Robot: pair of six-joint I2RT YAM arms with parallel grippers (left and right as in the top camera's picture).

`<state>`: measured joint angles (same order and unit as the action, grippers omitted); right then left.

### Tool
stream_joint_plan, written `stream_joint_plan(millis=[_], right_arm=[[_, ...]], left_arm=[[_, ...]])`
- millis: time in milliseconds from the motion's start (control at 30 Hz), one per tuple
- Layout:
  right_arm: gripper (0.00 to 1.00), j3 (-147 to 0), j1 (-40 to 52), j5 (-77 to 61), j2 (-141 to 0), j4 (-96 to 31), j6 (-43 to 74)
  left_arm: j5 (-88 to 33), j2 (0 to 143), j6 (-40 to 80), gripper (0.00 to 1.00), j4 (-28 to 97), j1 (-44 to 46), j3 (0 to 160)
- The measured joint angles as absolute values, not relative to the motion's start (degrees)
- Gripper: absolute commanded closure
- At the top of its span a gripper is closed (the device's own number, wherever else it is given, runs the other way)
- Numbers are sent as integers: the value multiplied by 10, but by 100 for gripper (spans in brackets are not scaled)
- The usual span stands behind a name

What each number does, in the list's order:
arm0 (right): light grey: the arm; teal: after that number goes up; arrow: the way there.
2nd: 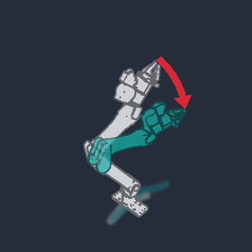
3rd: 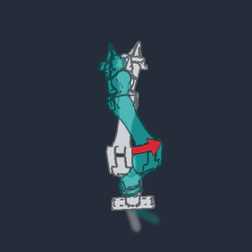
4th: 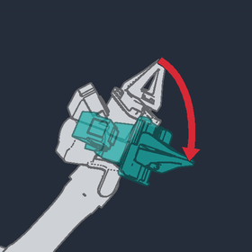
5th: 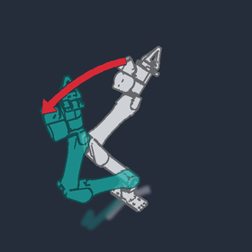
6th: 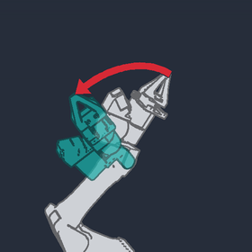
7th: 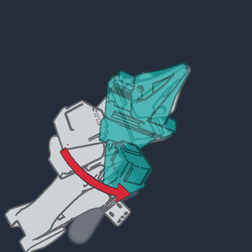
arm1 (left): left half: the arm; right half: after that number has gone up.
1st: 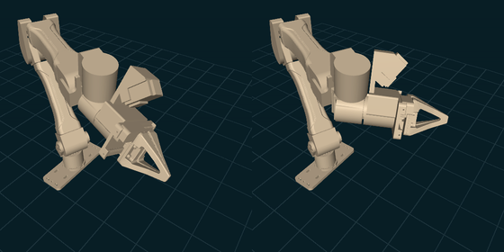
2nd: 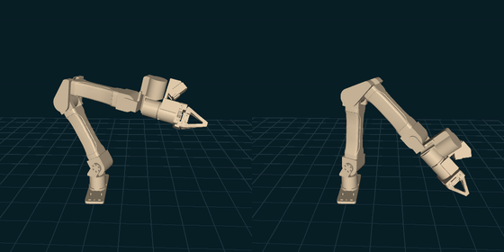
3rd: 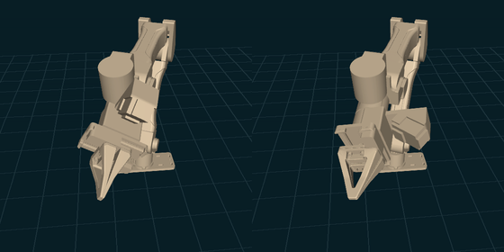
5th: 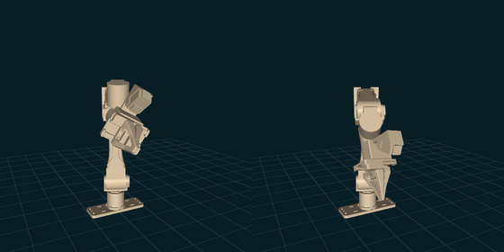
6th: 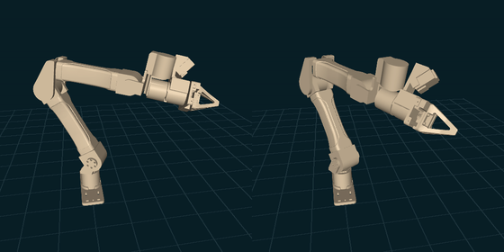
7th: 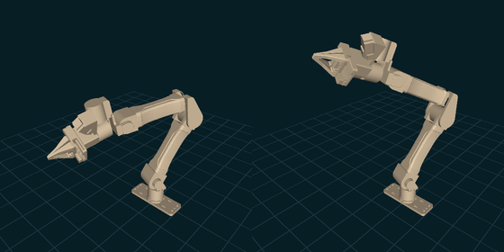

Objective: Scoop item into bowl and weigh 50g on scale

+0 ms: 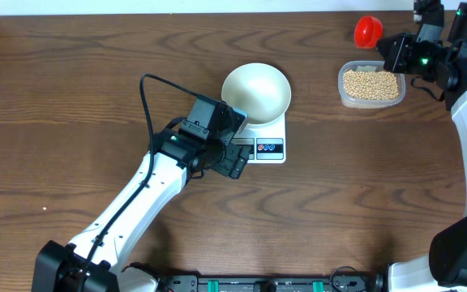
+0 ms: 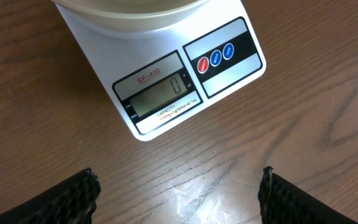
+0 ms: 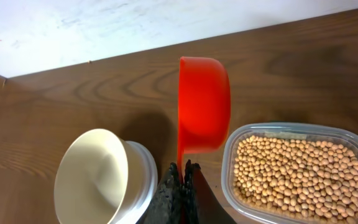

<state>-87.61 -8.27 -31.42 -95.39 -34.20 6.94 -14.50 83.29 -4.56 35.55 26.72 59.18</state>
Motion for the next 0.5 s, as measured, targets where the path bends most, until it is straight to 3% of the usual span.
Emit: stream_joint_plan(millis=[500], right_arm=[[99,-876,-83,-314,-954,-356,70]], left_arm=[[-116,833,-46,8,356,267,592]])
